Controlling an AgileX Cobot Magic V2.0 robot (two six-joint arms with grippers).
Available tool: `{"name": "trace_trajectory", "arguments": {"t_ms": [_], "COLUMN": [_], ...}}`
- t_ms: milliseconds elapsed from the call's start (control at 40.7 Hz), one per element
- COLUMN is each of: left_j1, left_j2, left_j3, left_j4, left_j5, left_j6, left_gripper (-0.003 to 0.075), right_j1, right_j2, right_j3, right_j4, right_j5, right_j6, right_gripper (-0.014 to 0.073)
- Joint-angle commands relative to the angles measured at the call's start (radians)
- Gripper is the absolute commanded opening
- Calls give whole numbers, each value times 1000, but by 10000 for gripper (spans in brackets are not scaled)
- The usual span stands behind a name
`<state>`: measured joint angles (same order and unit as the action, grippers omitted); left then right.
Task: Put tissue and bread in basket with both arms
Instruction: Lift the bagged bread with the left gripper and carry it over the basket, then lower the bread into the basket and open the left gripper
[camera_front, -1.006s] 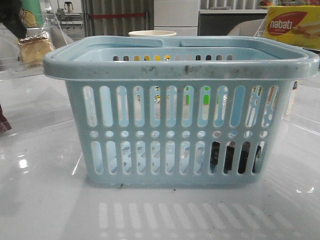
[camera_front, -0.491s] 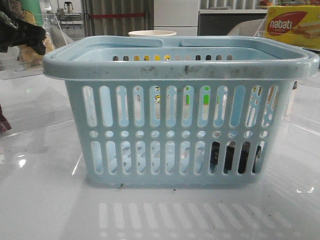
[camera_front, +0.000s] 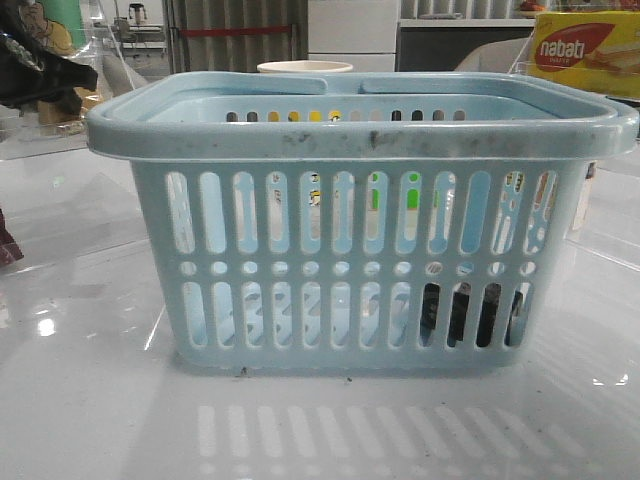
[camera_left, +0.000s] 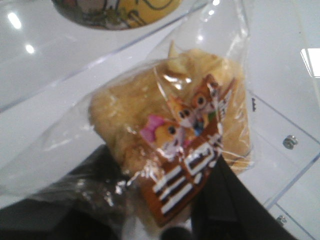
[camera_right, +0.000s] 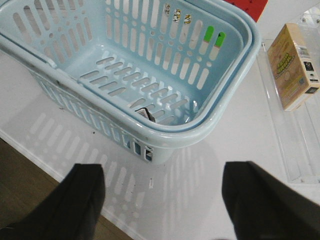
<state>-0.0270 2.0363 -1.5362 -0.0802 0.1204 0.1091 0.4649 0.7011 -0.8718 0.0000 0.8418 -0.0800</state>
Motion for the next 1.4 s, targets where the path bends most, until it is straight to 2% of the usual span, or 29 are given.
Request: {"name": "trace_trajectory", "arguments": {"t_ms": [0, 172, 319, 417, 565, 638, 786, 933, 1056, 1252, 1326, 1375], "left_j1": [-3, -3, -10, -30, -108, -170, -326, -480, -569, -629, -633, -633], "left_j2": [-69, -142, -247, -334, -463, -530, -582, -565, -519, -416, -382, -365], "left_j3": [-38, -38, -38, -38, -38, -38, -38, -29, -29, -29, -29, -32], "left_j4": [0, 0, 0, 0, 3, 5, 5, 5, 5, 5, 5, 2], "left_j5": [-75, 17, 103, 217, 402, 499, 600, 628, 637, 618, 616, 618], "left_j6": [-3, -3, -3, -3, 2, 26, 98, 129, 129, 129, 129, 129], "left_gripper": [190, 89, 91, 91, 91, 91, 91, 91, 91, 95, 137, 195], "right_j1": [0, 0, 0, 0, 0, 0, 0, 0, 0, 0, 0, 0], "right_j2": [-2, -2, -2, -2, -2, -2, -2, -2, -2, -2, -2, -2], "right_j3": [-25, -25, -25, -25, -25, -25, -25, -25, -25, -25, -25, -25], "right_j4": [-10, -10, -10, -10, -10, -10, -10, -10, -10, -10, -10, -10], "right_j5": [-62, -62, -62, -62, -62, -62, -62, -62, -59, -59, -59, -59], "right_j6": [-10, -10, -10, -10, -10, -10, -10, -10, -10, -10, -10, -10], "right_gripper": [592, 592, 592, 592, 592, 592, 592, 592, 592, 592, 592, 592]}}
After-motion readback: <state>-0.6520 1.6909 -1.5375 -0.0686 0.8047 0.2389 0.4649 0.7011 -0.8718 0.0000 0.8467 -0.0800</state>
